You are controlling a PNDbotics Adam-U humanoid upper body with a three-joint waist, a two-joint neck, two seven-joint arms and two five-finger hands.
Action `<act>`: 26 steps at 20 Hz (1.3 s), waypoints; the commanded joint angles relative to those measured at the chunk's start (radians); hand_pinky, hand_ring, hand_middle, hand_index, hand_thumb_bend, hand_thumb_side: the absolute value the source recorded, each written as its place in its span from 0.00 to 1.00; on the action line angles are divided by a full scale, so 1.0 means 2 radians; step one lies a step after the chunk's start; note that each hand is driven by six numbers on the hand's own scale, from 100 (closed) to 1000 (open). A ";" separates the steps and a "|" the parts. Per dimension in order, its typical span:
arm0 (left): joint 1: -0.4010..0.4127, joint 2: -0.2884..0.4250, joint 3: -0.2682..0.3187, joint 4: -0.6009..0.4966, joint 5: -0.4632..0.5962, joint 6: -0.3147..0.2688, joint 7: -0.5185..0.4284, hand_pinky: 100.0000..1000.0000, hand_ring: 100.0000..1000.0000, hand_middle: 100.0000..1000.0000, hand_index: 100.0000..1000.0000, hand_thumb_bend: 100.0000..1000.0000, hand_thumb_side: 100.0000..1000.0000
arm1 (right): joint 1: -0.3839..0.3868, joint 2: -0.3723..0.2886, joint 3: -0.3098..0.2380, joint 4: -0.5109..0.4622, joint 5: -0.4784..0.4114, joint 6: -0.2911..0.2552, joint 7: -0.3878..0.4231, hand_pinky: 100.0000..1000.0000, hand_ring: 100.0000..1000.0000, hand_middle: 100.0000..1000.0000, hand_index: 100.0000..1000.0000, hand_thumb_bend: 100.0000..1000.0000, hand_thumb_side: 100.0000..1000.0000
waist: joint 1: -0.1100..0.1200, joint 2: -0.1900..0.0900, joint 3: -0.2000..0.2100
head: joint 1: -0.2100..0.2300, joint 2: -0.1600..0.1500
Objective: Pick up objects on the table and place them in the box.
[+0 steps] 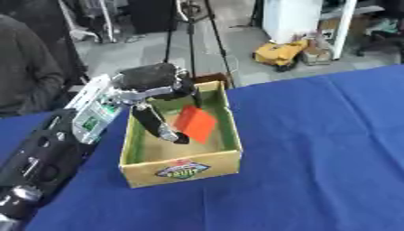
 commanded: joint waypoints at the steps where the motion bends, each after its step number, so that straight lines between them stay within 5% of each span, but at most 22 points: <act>1: -0.005 0.006 0.002 0.000 -0.025 -0.003 0.009 0.29 0.15 0.04 0.23 0.38 0.19 | -0.004 -0.005 -0.001 -0.004 0.003 0.000 0.001 0.81 0.71 0.49 0.80 0.00 0.61 | -0.003 -0.007 -0.001 | 0.000 -0.006; 19: 0.002 0.017 0.004 0.023 -0.157 -0.017 0.056 0.40 0.25 0.21 0.34 0.59 0.32 | -0.005 -0.001 0.001 -0.002 0.009 0.001 0.000 0.82 0.71 0.48 0.80 0.00 0.63 | 0.002 -0.003 -0.006 | -0.005 -0.009; 22: 0.004 0.020 0.004 0.025 -0.176 -0.022 0.058 0.47 0.37 0.35 0.47 0.67 0.41 | -0.006 -0.001 0.001 -0.001 0.010 0.001 0.000 0.82 0.71 0.48 0.80 0.00 0.63 | 0.002 -0.002 -0.006 | -0.005 -0.009; 26: 0.006 0.026 0.005 0.027 -0.201 -0.025 0.058 0.54 0.46 0.42 0.56 0.74 0.52 | -0.006 0.000 0.000 -0.001 0.011 0.001 0.000 0.82 0.71 0.48 0.80 0.00 0.63 | 0.003 -0.002 -0.005 | -0.006 -0.009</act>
